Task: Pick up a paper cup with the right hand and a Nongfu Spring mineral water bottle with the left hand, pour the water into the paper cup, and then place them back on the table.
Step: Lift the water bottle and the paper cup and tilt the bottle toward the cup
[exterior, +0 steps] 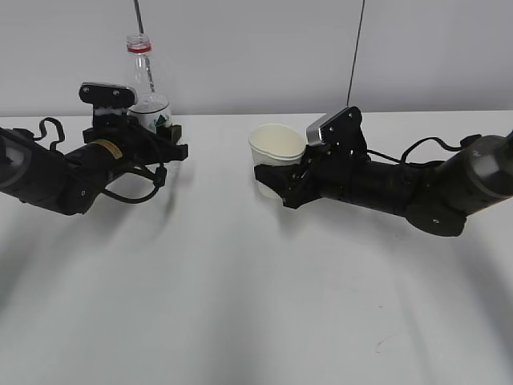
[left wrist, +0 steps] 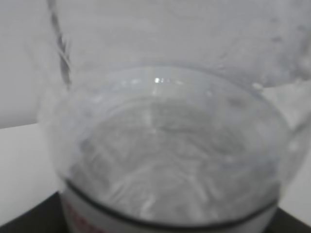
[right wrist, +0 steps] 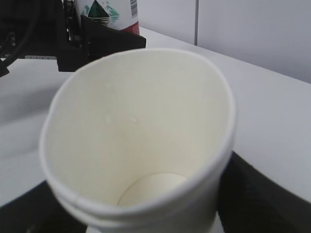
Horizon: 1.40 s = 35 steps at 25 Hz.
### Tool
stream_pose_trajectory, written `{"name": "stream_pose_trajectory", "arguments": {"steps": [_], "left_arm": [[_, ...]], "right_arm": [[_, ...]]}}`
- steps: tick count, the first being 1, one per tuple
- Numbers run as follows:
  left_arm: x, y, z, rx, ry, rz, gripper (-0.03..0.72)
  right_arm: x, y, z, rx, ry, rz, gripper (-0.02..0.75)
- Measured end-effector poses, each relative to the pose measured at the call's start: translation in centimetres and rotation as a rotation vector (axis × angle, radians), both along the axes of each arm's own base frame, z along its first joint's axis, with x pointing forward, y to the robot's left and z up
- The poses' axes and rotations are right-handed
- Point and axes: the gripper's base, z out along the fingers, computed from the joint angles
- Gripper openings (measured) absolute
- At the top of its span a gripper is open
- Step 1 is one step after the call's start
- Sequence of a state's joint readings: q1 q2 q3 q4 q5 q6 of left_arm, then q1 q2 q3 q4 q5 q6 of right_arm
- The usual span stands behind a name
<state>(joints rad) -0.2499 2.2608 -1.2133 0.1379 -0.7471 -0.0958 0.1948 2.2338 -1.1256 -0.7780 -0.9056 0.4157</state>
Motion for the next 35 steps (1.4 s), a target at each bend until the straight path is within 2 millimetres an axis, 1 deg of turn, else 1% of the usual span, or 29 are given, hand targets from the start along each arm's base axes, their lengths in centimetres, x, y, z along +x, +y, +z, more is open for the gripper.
{"name": "stream_pose_trajectory", "arguments": {"steps": [5, 10, 16, 20, 22, 26, 31, 35], "left_arm": [[0.0, 0.0, 0.0, 0.018, -0.009, -0.024, 0.404], [0.0, 0.6, -0.1, 0.056, -0.051, -0.108, 0.402], [0.2, 2.6, 0.1, 0.088, -0.106, -0.211, 0.401], [0.3, 4.3, 0.7, 0.096, -0.181, -0.255, 0.401], [0.3, 4.6, 1.0, 0.103, -0.210, -0.280, 0.401], [0.7, 4.1, 2.0, 0.139, -0.279, -0.367, 0.401], [1.5, 3.5, 3.5, 0.178, -0.358, -0.432, 0.401], [1.8, 3.2, 3.8, 0.262, -0.378, -0.490, 0.400]], "right_arm": [[0.0, 0.0, 0.0, -0.002, 0.004, -0.002, 0.514], [-0.1, 0.1, -0.1, -0.013, 0.001, 0.017, 0.514], [-0.2, 0.2, -0.1, -0.009, 0.002, 0.029, 0.514], [-0.6, 1.0, 0.0, -0.006, -0.002, 0.072, 0.514], [-0.9, 1.7, 0.0, -0.010, -0.005, 0.098, 0.514], [-1.3, 3.5, 0.2, -0.011, -0.020, 0.149, 0.514], [-1.3, 5.3, 1.1, 0.000, -0.057, 0.192, 0.514], [-0.8, 5.8, 1.8, 0.016, -0.073, 0.200, 0.513]]}}
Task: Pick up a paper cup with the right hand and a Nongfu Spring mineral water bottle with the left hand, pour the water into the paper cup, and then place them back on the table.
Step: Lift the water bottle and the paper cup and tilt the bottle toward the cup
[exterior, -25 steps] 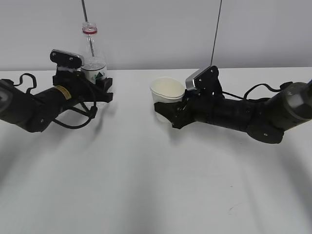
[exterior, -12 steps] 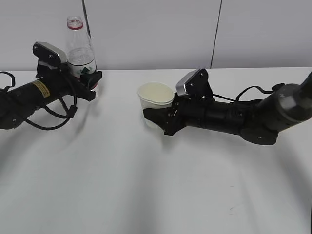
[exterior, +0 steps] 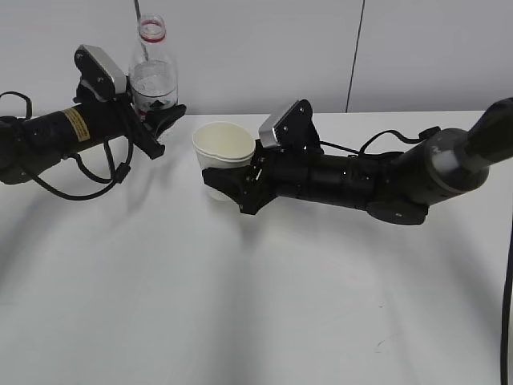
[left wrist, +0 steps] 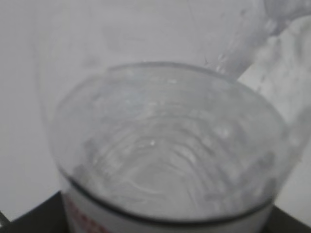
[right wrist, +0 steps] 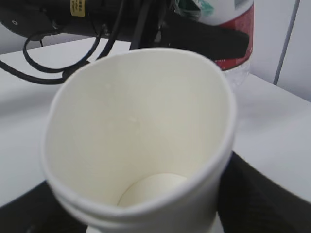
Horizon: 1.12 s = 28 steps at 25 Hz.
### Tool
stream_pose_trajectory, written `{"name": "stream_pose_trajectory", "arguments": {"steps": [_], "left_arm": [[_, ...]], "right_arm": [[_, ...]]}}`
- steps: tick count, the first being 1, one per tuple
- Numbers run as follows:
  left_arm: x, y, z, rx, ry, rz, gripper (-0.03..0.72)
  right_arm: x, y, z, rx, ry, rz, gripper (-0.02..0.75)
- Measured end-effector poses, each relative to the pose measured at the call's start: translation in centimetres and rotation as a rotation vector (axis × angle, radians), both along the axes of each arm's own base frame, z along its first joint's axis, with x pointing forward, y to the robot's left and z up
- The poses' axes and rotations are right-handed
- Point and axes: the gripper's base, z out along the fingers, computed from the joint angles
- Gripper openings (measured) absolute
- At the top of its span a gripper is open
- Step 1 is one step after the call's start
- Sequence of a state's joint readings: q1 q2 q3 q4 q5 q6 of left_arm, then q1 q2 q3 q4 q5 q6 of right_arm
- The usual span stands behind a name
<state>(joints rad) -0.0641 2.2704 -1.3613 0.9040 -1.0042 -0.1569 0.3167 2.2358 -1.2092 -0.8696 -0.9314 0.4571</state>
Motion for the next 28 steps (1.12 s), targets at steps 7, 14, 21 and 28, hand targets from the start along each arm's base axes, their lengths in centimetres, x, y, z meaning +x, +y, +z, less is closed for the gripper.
{"name": "stream_pose_trajectory", "arguments": {"steps": [7, 14, 21, 28], "left_arm": [[0.04, -0.09, -0.28, 0.179, -0.104, -0.034, 0.400], [-0.02, -0.09, -0.52, 0.310, -0.204, -0.059, 0.400], [0.01, -0.06, -0.57, 0.414, -0.304, -0.068, 0.400], [0.07, 0.00, -0.74, 0.499, -0.360, -0.069, 0.400]], "right_arm": [[0.18, 0.49, -0.63, 0.020, 0.068, 0.050, 0.513], [-0.06, 0.64, -0.64, 0.007, 0.062, 0.087, 0.513], [-0.02, 0.69, -0.53, 0.006, 0.051, 0.093, 0.513], [-0.04, 0.70, -0.54, -0.003, 0.038, 0.099, 0.513]]}}
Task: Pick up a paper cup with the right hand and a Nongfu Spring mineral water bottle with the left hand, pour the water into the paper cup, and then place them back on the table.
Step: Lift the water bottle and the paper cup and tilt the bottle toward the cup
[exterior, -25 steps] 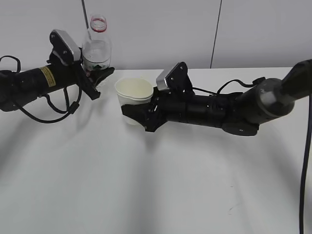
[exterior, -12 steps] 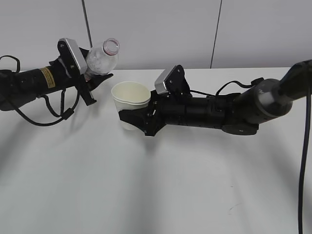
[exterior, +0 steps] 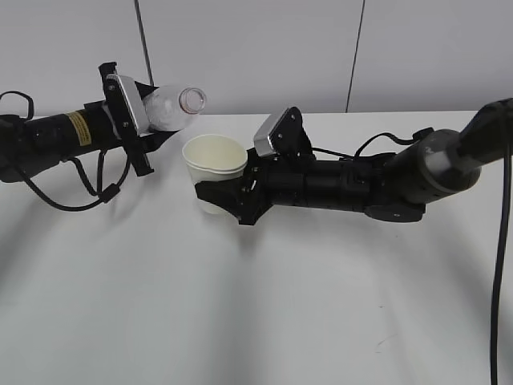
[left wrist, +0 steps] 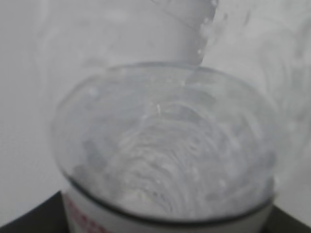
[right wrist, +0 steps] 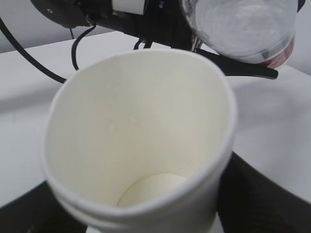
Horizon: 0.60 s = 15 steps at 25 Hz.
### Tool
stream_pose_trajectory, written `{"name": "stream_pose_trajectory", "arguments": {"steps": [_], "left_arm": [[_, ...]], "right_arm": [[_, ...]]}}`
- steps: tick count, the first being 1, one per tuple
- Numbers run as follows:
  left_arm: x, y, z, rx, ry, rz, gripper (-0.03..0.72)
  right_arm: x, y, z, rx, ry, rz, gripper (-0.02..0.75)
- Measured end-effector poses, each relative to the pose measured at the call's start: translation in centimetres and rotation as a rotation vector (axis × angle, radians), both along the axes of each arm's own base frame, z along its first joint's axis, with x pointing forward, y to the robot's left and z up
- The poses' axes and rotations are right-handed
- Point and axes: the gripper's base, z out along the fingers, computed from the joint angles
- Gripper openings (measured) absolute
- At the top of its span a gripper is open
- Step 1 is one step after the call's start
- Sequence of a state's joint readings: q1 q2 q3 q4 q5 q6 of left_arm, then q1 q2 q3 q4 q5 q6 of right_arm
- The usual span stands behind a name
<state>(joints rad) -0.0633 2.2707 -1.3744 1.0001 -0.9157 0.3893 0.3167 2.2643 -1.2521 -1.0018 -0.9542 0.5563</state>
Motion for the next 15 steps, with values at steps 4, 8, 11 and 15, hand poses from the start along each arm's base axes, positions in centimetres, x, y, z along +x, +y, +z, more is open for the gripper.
{"name": "stream_pose_trajectory", "arguments": {"steps": [4, 8, 11, 15], "left_arm": [[-0.03, -0.13, 0.00, 0.031, -0.032, -0.009, 0.400], [-0.03, -0.16, 0.00, 0.056, -0.058, -0.015, 0.400], [-0.04, -0.18, 0.03, 0.073, -0.081, -0.022, 0.400], [-0.09, -0.26, 0.12, 0.074, -0.098, -0.030, 0.400]], "right_arm": [[0.00, 0.00, 0.00, -0.008, -0.016, 0.004, 0.513], [0.02, -0.02, -0.05, -0.016, -0.019, 0.002, 0.513], [0.10, -0.11, -0.23, -0.035, -0.012, -0.010, 0.513], [0.14, -0.15, -0.30, -0.043, -0.008, -0.016, 0.513]]}}
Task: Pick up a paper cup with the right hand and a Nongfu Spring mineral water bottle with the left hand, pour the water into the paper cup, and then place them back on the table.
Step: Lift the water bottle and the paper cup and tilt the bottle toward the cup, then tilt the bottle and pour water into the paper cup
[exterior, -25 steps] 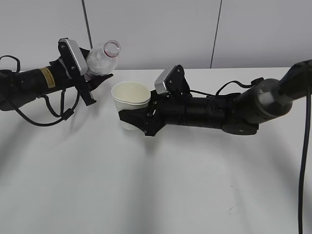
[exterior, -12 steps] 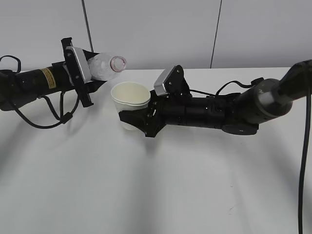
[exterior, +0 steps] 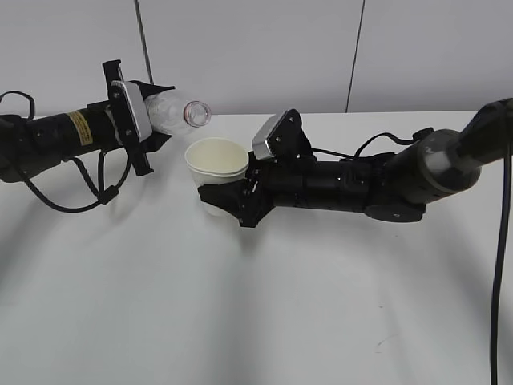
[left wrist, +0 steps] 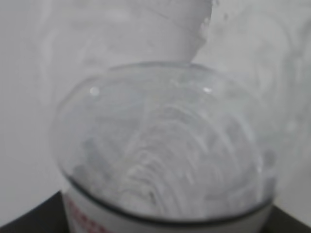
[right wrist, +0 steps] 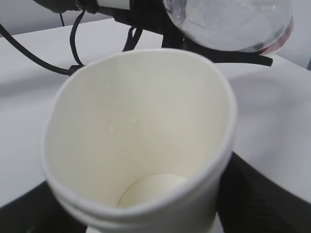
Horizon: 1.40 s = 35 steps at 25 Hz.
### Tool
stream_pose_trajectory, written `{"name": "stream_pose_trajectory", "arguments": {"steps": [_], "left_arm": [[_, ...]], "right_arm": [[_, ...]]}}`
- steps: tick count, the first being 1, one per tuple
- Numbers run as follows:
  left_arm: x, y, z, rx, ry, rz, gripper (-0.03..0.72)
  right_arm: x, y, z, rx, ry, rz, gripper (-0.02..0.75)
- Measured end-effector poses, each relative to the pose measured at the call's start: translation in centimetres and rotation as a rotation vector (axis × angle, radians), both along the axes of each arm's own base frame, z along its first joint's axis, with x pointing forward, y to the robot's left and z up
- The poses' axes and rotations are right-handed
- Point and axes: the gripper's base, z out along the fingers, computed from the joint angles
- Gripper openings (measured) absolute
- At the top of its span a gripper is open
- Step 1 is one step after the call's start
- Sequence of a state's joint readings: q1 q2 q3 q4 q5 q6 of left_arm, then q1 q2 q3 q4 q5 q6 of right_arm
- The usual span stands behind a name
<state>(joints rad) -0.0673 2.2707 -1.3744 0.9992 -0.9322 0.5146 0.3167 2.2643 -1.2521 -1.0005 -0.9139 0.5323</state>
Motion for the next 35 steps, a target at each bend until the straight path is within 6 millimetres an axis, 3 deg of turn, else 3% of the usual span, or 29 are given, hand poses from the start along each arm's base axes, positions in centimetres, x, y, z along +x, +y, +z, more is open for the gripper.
{"name": "stream_pose_trajectory", "arguments": {"steps": [7, 26, 35], "left_arm": [[0.1, 0.1, 0.2, 0.011, -0.030, 0.007, 0.400], [-0.1, 0.2, 3.7, 0.048, -0.114, 0.023, 0.400], [-0.2, -0.5, 3.5, 0.121, -0.153, 0.013, 0.400]], "right_arm": [[0.1, -0.1, -0.2, -0.019, 0.003, -0.012, 0.513], [0.6, 0.0, 0.3, -0.001, -0.013, -0.032, 0.513], [0.5, 0.0, 0.4, 0.011, -0.023, -0.021, 0.513]]}}
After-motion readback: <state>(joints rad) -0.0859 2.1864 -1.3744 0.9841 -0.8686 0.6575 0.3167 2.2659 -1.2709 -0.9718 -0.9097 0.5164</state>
